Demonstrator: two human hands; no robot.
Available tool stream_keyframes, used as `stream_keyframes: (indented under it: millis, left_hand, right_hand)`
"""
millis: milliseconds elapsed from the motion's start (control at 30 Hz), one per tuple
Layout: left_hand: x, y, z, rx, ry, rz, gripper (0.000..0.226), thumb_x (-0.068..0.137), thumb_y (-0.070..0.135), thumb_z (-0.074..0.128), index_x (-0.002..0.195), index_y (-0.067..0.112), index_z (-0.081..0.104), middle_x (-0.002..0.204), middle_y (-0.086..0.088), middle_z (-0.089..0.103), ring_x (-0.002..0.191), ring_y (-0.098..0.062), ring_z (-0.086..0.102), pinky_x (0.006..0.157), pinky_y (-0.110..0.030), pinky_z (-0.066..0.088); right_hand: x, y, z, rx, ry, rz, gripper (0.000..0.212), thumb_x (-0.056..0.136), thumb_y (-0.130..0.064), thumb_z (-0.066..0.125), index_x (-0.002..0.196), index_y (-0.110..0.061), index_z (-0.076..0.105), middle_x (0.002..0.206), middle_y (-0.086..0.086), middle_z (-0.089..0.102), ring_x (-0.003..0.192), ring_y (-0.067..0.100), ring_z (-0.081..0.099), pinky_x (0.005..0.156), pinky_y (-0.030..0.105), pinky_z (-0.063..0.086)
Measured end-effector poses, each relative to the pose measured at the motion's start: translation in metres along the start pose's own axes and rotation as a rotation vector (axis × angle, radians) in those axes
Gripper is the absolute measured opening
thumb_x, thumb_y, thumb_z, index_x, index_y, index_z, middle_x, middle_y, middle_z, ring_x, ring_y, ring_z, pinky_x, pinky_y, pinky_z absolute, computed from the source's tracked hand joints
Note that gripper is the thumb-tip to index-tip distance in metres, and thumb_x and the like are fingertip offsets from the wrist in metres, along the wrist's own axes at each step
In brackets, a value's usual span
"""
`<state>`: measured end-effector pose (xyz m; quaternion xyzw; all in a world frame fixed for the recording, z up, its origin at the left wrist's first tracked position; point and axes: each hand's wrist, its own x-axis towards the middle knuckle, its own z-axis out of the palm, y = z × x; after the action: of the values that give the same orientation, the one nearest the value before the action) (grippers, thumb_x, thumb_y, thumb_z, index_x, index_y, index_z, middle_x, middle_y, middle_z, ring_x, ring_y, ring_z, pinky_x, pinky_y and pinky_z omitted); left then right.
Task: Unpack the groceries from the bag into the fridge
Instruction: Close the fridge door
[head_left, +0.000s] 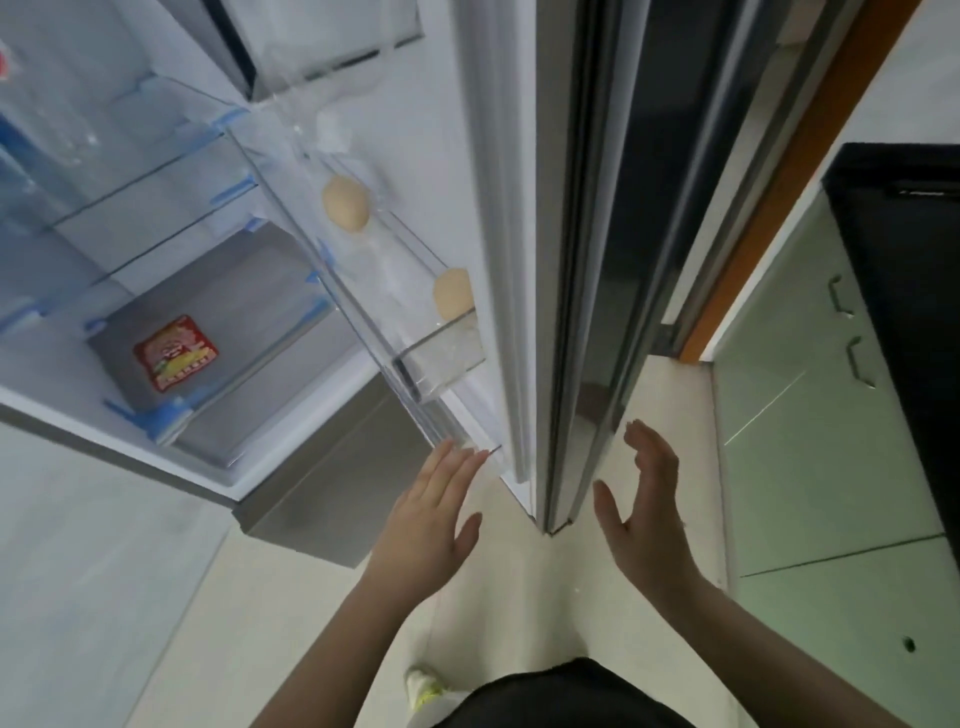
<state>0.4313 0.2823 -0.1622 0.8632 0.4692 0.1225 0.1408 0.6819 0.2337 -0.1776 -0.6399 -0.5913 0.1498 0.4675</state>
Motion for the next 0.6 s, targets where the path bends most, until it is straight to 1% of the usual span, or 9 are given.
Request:
stream_keyframes:
  millis: [33,100,200,300,367,467,533,600]
  left_hand:
    - [-0.004,-0.004,-0.001,-0.009,0.000,-0.005,0.063,0.094,0.035,0.048,0.152,0.026,0.025,0.155,0.007,0.034,0.151,-0.013,0.012,0.108,-0.037,0.037]
    - [-0.012,-0.011,-0.004,-0.015,-0.001,-0.020,0.060,0.095,0.038,0.045,0.151,0.026,0.028,0.155,0.007,0.034,0.151,-0.012,0.010,0.112,-0.038,0.034]
    - [-0.021,-0.018,-0.012,-0.027,0.022,-0.067,0.056,0.094,0.041,0.042,0.148,0.029,0.032,0.154,0.007,0.035,0.151,-0.013,0.011,0.111,-0.036,0.030]
    - [-0.032,-0.024,-0.023,-0.058,0.065,-0.083,0.052,0.096,0.034,0.052,0.145,0.025,0.038,0.152,0.003,0.038,0.149,-0.016,0.020,0.117,-0.034,0.026]
    - [-0.042,-0.027,-0.033,-0.100,0.102,-0.111,0.054,0.095,0.028,0.058,0.145,0.023,0.038,0.152,0.001,0.039,0.144,-0.016,0.031,0.116,-0.039,0.033]
    - [-0.062,-0.026,-0.049,-0.126,0.182,-0.127,0.057,0.095,0.027,0.058,0.146,0.025,0.034,0.148,0.002,0.043,0.135,-0.014,0.042,0.109,-0.040,0.041]
    - [-0.079,-0.022,-0.058,-0.168,0.266,-0.176,0.062,0.094,0.026,0.058,0.148,0.026,0.030,0.147,0.004,0.044,0.132,-0.012,0.044,0.110,-0.033,0.040]
    - [-0.096,-0.021,-0.067,-0.227,0.367,-0.244,0.062,0.093,0.025,0.058,0.148,0.030,0.028,0.145,0.007,0.043,0.128,-0.008,0.046,0.106,-0.025,0.039]
  right_hand:
    - [0.001,-0.002,0.003,0.008,-0.026,-0.012,0.059,0.090,-0.024,0.056,0.140,-0.003,0.032,0.140,0.014,0.038,0.131,0.021,0.042,0.108,0.027,0.038]
    - [0.000,-0.008,0.009,0.036,-0.071,-0.042,0.055,0.091,-0.026,0.055,0.138,-0.005,0.035,0.139,0.008,0.042,0.129,0.014,0.044,0.107,0.028,0.040]
    - [-0.008,-0.022,0.022,0.130,-0.148,-0.071,0.049,0.093,-0.028,0.055,0.136,-0.016,0.036,0.134,-0.007,0.045,0.124,0.004,0.049,0.101,0.021,0.043]
    - [-0.019,-0.036,0.036,0.158,-0.173,-0.070,0.047,0.093,-0.030,0.055,0.135,-0.022,0.036,0.130,-0.012,0.044,0.118,0.003,0.052,0.096,0.016,0.045]
    - [-0.026,-0.046,0.046,0.160,-0.192,-0.081,0.046,0.092,-0.032,0.055,0.134,-0.025,0.036,0.129,-0.013,0.043,0.115,0.003,0.053,0.094,0.014,0.045]
    - [-0.037,-0.065,0.062,0.150,-0.210,-0.087,0.050,0.089,-0.029,0.058,0.135,-0.027,0.035,0.129,-0.019,0.039,0.114,-0.005,0.050,0.090,0.007,0.044]
    - [-0.044,-0.081,0.074,0.162,-0.234,-0.079,0.053,0.088,-0.027,0.058,0.134,-0.031,0.033,0.128,-0.025,0.035,0.115,-0.009,0.047,0.087,0.003,0.041]
    - [-0.052,-0.096,0.087,0.177,-0.262,-0.075,0.055,0.087,-0.028,0.059,0.133,-0.037,0.032,0.128,-0.027,0.035,0.116,-0.009,0.046,0.087,0.001,0.040]
